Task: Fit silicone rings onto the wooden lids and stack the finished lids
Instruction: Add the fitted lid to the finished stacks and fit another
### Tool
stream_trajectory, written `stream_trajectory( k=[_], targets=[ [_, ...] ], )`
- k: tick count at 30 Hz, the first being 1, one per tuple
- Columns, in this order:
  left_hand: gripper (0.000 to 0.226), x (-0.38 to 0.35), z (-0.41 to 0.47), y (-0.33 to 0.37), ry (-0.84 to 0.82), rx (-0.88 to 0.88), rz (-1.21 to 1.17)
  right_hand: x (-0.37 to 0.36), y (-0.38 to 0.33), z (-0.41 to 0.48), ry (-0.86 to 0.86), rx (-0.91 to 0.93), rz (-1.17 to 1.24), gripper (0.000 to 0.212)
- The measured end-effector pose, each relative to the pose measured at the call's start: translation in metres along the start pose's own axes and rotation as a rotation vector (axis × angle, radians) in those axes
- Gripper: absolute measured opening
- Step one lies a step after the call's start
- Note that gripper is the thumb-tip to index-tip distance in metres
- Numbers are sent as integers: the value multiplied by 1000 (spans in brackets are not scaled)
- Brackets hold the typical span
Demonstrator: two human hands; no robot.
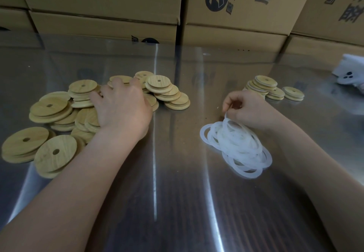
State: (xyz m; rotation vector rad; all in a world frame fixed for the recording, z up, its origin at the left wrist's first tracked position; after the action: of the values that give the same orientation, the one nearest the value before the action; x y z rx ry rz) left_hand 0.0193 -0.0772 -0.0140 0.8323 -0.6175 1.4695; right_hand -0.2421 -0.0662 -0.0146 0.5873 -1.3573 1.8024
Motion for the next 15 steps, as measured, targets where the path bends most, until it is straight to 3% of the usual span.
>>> stream_trajectory(
  k=[15],
  targets=[
    [41, 22, 0, 12, 197, -90, -307, 9, -4, 2, 160, 29, 121, 15]
  ],
)
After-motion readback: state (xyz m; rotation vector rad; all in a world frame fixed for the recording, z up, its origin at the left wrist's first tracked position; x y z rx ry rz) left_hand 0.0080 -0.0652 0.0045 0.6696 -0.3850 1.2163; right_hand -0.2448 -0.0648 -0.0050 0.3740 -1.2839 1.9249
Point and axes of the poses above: each hand's wrist, its own z-axis towards the middle knuckle, its own x-axis out of the back of the hand, y = z × x, the point moved 6 cm from there along z, towards the middle knuckle, and after that the axes turned 13 degrees about y, right-handed, at the moved point
